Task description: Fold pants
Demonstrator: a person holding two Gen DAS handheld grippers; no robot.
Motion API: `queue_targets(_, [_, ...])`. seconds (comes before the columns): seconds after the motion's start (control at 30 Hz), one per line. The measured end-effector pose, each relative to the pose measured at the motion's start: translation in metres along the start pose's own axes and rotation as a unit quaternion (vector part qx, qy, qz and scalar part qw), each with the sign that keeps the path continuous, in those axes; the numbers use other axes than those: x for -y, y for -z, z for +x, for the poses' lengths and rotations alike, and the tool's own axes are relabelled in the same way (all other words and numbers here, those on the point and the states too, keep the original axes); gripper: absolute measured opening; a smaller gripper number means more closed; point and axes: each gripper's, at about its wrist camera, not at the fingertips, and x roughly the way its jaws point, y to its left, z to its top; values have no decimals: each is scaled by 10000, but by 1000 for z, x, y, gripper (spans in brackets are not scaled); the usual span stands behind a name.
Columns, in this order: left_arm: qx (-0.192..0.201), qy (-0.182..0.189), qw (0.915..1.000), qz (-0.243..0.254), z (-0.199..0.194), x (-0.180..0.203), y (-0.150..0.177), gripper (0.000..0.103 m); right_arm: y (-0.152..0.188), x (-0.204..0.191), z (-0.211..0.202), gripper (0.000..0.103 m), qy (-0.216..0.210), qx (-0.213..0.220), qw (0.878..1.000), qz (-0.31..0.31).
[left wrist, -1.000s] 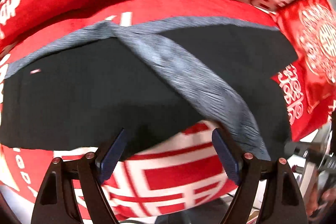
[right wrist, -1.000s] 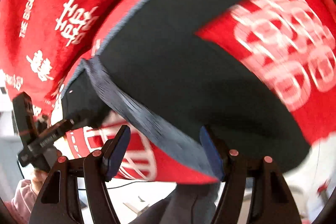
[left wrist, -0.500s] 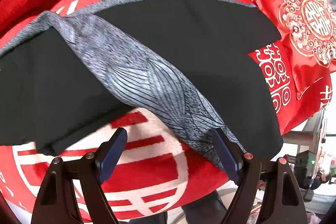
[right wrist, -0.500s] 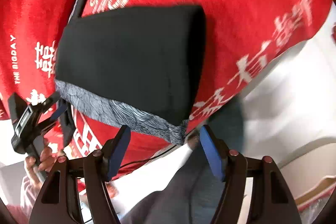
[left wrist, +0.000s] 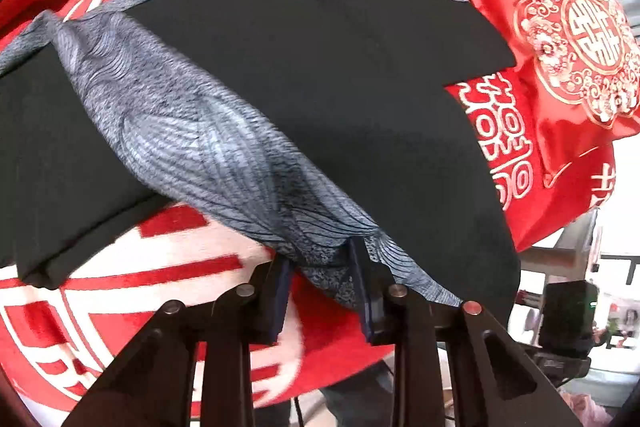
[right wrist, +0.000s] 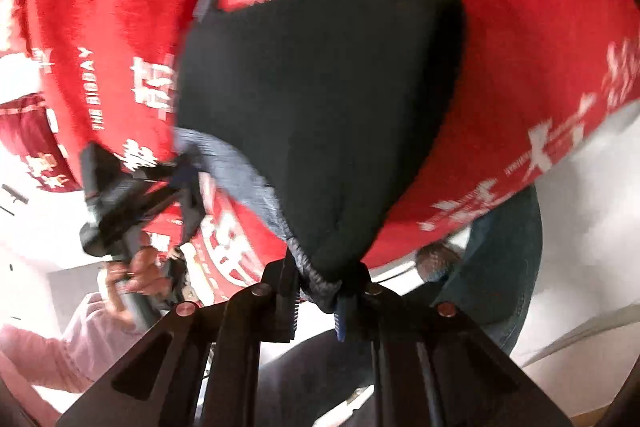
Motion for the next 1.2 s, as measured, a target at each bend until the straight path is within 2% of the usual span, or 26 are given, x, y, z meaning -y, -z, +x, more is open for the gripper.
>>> queue_targets(0.1, [152, 74, 9999, 9, -13, 11, -10, 30, -15, -31, -27, 14, -36, 224, 9996, -191])
queue_targets(0.23, [500, 227, 9984, -92, -38, 25, -37, 30, -53, -76, -61, 14, -101, 523, 9969, -587])
queue_targets(0.33, [741, 231, 9970, -78, -51, 31, -62, 30, -99, -114, -80, 14, -85, 640, 9928, -1006])
queue_targets(0.43, [1028, 146, 9945, -114, -61, 37, -96, 30, -143, -146, -84, 14, 34, 650, 9886, -1355])
queue_targets(0.5, [1235, -11, 9923, -96, -69, 38, -116, 30, -184, -167, -80, 14, 165, 633, 9854, -1572])
queue_targets(0.6, [1449, -355, 9888, -75, -74, 39, -141, 30, -232, -173, -75, 14, 335, 624, 9834, -1670])
queue_targets(0.67, [1564, -600, 9858, -128, -79, 32, -154, 30, -271, -173, -62, 14, 288, 679, 9822, -1729])
queue_targets(0.7, [1600, -688, 9846, -165, -80, 27, -157, 30, -291, -172, -53, 14, 409, 629, 9821, -1727])
queue_targets(0.8, [1512, -908, 9838, -322, -67, 15, -164, 30, -330, -163, -30, 18, 690, 420, 9825, -1680])
queue_targets(0.87, [1364, -1041, 9841, -454, -51, 8, -165, 30, -352, -155, -11, 18, 1054, 231, 9811, -1607])
queue_targets(0.93, [1136, -1300, 9838, -486, -27, 2, -161, 30, -363, -151, 8, 30, 1399, 38, 9757, -1687])
queue_targets(1.0, [918, -1453, 9839, -490, -10, -1, -157, 30, -363, -151, 17, 84, 1753, 22, 9654, -1928])
queue_targets(1.1, [657, -1544, 9848, -461, 10, -3, -148, 30, -351, -162, 8, 85, 1865, 247, 9553, -2279])
queue_targets(1.2, [432, -1624, 9847, -468, 22, -4, -139, 31, -328, -153, -15, 85, 1683, 507, 9607, -2146])
